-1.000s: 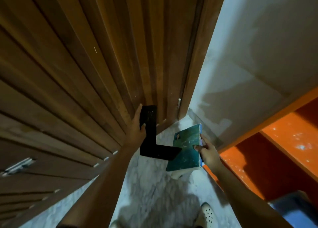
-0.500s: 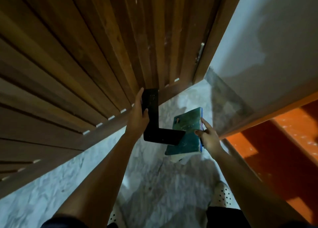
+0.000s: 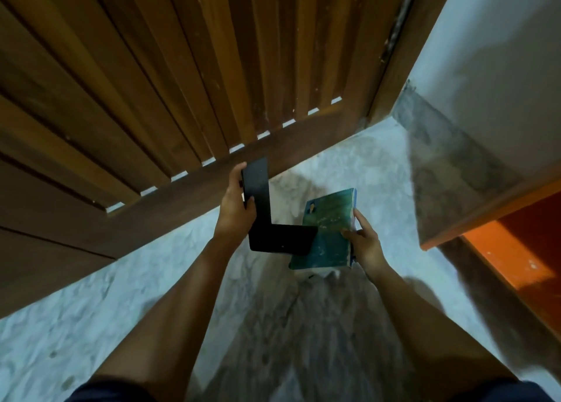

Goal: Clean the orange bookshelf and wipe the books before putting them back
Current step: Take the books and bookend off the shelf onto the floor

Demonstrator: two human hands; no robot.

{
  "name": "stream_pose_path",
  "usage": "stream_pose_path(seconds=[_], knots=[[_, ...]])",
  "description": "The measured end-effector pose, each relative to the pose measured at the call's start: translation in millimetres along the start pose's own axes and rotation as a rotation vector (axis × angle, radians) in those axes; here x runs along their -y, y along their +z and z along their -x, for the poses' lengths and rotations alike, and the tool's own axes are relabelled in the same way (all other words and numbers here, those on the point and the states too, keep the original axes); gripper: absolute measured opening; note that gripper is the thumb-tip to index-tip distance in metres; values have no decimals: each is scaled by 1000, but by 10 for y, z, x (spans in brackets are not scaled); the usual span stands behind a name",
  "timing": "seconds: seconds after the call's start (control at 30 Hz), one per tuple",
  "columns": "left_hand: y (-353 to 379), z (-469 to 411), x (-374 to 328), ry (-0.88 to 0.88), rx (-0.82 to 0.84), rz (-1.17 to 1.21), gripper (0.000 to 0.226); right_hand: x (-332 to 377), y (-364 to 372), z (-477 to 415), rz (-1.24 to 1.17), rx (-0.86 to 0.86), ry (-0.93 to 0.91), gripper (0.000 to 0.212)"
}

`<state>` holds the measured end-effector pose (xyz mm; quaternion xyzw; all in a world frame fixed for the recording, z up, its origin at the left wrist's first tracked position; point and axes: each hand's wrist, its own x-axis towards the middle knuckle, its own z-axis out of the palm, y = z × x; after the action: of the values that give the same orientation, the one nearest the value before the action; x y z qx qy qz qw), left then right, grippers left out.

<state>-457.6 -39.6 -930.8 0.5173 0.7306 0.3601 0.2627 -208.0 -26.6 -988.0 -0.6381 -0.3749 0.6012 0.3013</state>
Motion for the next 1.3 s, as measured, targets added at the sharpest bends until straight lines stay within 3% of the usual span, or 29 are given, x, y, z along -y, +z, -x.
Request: stream_pose_path(seconds=[0.23, 0.47, 0.6, 0.97, 1.3], knots=[[158, 144, 288, -55, -10, -29, 66, -285, 6, -55, 23, 2, 13, 54], [323, 226, 447, -142, -26, -48, 60, -481, -126, -14, 352, -60, 26, 61], [415, 212, 529, -108, -62, -50, 60, -583, -166, -75, 508, -38, 26, 67], [482, 144, 712, -44, -63, -87, 46, -1026, -253, -520, 653, -29, -25, 78], [226, 344, 938, 47, -29, -213, 35, -872, -63, -262, 872, 62, -7, 79]])
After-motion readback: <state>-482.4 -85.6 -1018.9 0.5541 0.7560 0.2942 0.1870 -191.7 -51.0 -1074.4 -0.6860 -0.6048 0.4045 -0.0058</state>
